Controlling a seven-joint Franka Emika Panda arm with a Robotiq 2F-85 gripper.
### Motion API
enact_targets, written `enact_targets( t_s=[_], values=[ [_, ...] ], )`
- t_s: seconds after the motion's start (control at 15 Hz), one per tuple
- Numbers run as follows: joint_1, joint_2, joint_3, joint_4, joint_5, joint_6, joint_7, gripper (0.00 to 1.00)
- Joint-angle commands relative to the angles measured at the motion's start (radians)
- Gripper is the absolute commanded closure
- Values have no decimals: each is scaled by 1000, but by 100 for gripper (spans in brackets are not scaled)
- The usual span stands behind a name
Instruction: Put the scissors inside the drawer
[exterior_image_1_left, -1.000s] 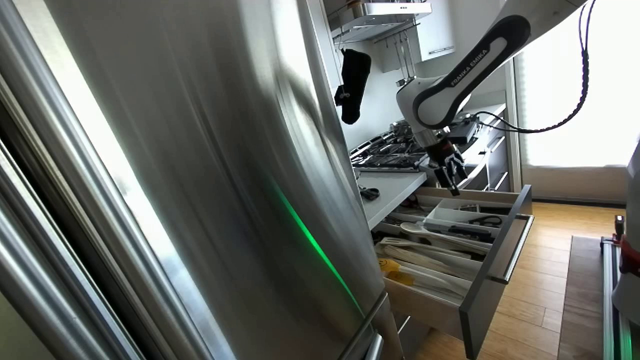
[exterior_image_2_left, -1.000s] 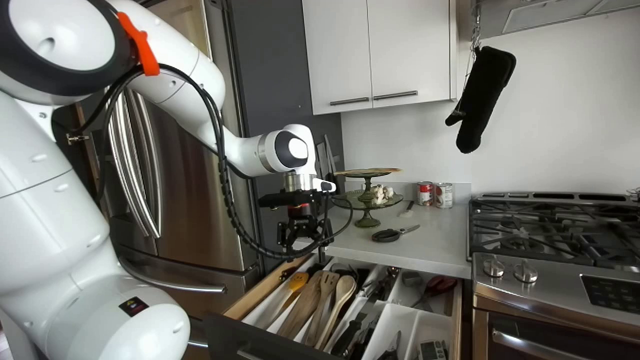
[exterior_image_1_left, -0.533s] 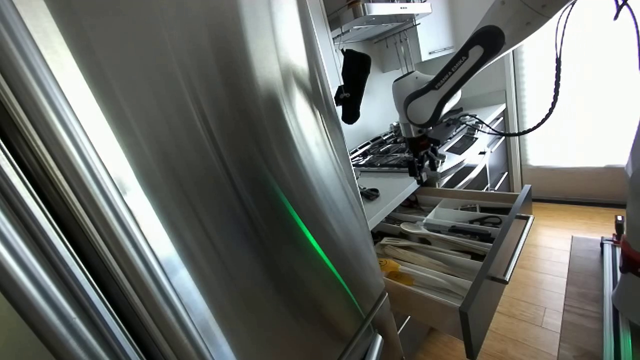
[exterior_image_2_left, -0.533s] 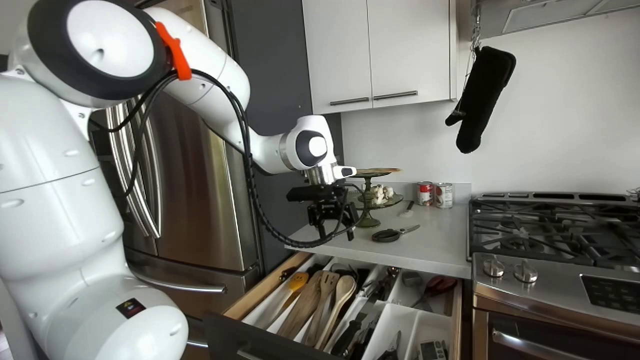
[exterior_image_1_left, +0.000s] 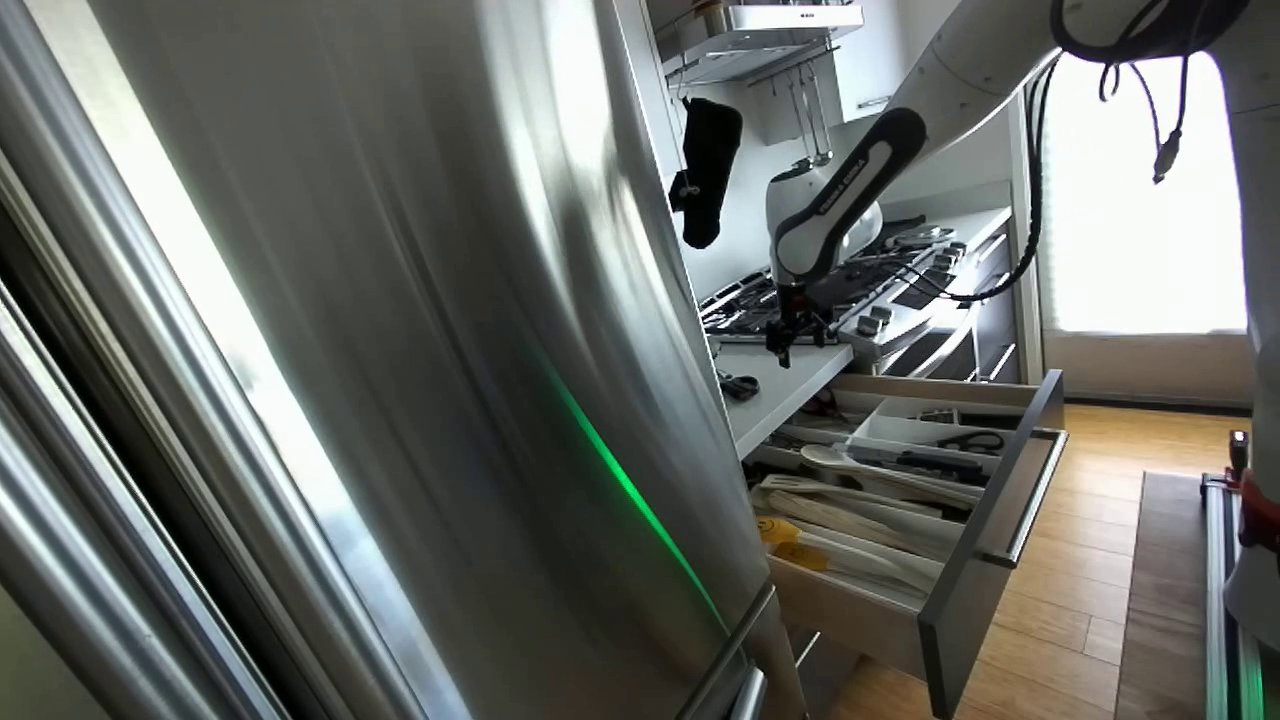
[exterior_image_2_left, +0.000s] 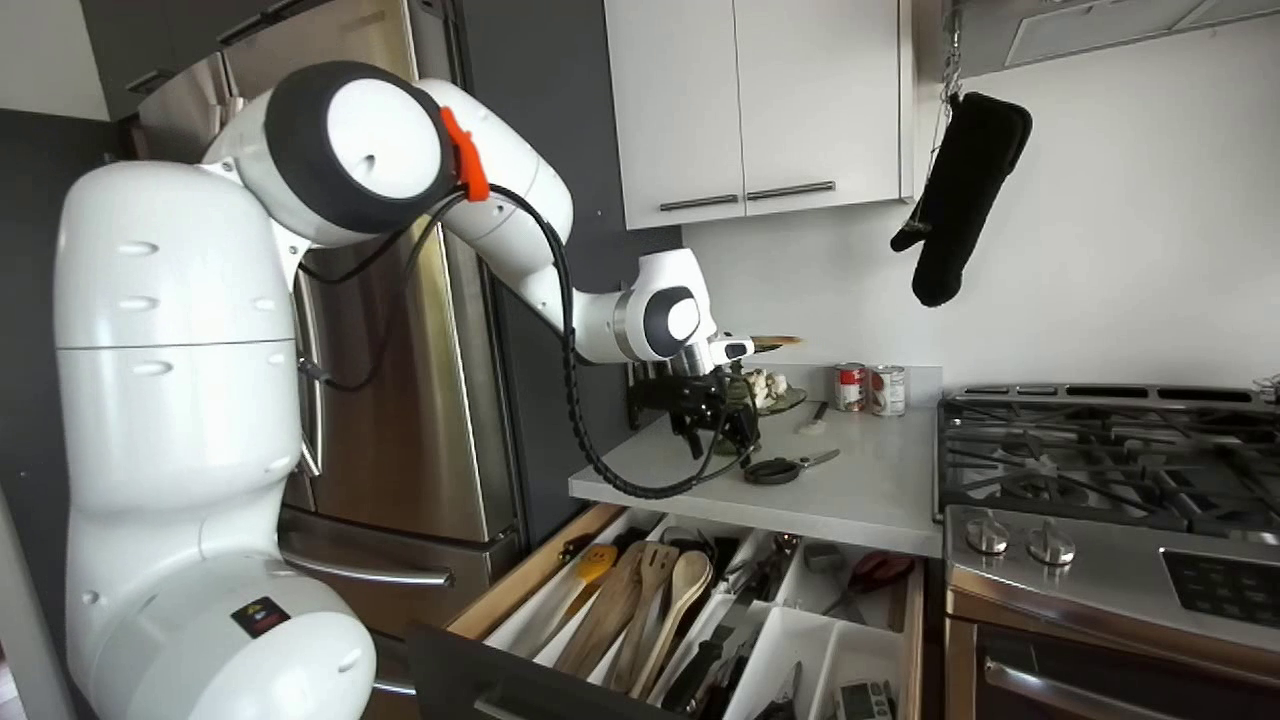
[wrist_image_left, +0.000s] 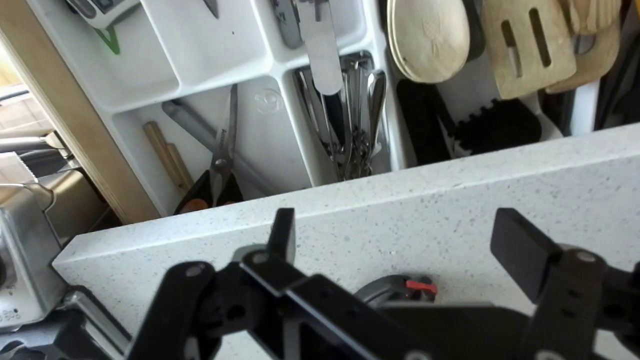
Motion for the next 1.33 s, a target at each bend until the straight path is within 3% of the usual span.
enact_targets(
  t_s=[0.0,0.13,0.2,0.8,1.27],
  values=[
    [1,131,-19,96,35,108,65,0],
    [3,189,-31,139,59,159,105,0],
    [9,124,-28,85,42,122,61,0],
    [11,184,-38,138,54,148,92,0],
    [5,307,-55,260,77,209,124,0]
  ],
)
